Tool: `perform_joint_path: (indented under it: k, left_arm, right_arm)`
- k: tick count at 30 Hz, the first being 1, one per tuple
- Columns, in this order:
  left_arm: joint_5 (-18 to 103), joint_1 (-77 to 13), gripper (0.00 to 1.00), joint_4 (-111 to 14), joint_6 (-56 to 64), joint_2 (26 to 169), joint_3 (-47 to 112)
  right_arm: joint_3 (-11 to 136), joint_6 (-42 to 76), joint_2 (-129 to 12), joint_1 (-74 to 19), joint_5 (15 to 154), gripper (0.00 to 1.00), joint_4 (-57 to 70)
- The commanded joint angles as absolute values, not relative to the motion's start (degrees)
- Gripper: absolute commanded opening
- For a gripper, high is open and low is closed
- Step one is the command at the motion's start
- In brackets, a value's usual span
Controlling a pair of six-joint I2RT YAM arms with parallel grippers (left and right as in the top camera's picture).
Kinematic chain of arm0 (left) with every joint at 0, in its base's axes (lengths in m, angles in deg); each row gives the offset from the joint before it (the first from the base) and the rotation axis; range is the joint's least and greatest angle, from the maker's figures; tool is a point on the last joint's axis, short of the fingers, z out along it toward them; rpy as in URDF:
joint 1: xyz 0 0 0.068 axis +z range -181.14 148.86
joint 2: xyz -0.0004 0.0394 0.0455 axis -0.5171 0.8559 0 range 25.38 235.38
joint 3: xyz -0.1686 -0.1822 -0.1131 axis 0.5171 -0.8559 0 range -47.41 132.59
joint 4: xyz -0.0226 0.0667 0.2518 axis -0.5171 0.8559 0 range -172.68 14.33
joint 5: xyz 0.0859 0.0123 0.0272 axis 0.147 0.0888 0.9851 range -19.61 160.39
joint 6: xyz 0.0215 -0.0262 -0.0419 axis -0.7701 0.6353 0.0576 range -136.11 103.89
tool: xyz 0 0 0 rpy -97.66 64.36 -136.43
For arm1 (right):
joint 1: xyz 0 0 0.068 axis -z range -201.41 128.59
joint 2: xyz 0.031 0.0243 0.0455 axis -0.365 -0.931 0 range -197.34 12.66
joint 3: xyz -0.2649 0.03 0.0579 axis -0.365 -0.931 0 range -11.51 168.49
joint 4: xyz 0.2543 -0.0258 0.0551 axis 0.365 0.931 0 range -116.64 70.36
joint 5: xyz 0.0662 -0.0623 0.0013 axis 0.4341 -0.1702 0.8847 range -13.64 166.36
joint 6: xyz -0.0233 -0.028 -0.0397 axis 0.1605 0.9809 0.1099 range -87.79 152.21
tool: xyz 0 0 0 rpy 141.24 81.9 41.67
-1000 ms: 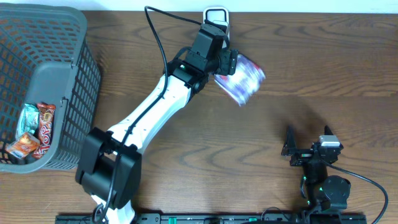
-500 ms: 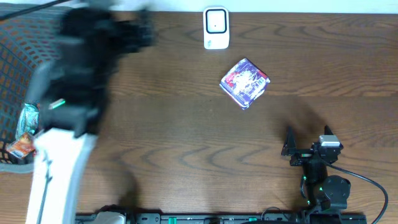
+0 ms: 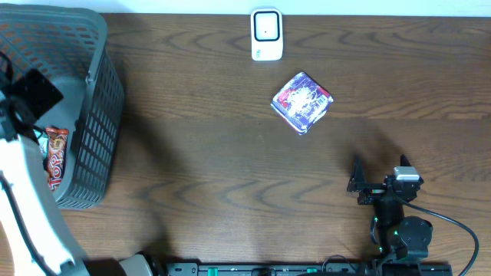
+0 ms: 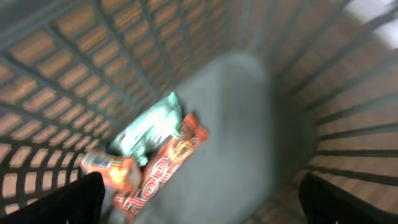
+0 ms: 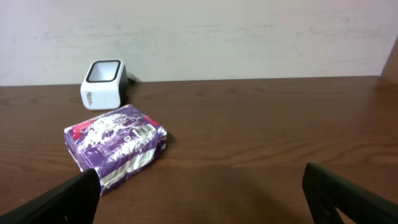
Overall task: Scan the item barcode
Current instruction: 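Reach the left gripper into the basket and grasp the red candy bar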
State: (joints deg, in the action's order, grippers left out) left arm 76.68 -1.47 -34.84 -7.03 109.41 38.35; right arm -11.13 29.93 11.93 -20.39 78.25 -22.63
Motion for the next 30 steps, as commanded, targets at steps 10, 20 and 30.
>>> perform_joint_path:
  k: [10, 20, 30]
  left_arm:
    - [80.52, -0.53, 0.93, -34.32, -11.16, 128.79, 37.65]
    - [79.93, 1.07, 0.93, -33.03, -11.16, 139.26, 37.60]
    - [79.89, 1.57, 0.92, -33.38, -11.11, 144.38, 37.10]
  right_arm:
    - [-11.20, 30.58, 12.06, -20.11, 78.21, 0.99, -22.39]
    - [-11.20, 30.58, 12.06, -20.11, 78.21, 0.99, -22.39]
    - [-11.20, 30.58, 12.06, -20.11, 78.21, 0.99, -22.39]
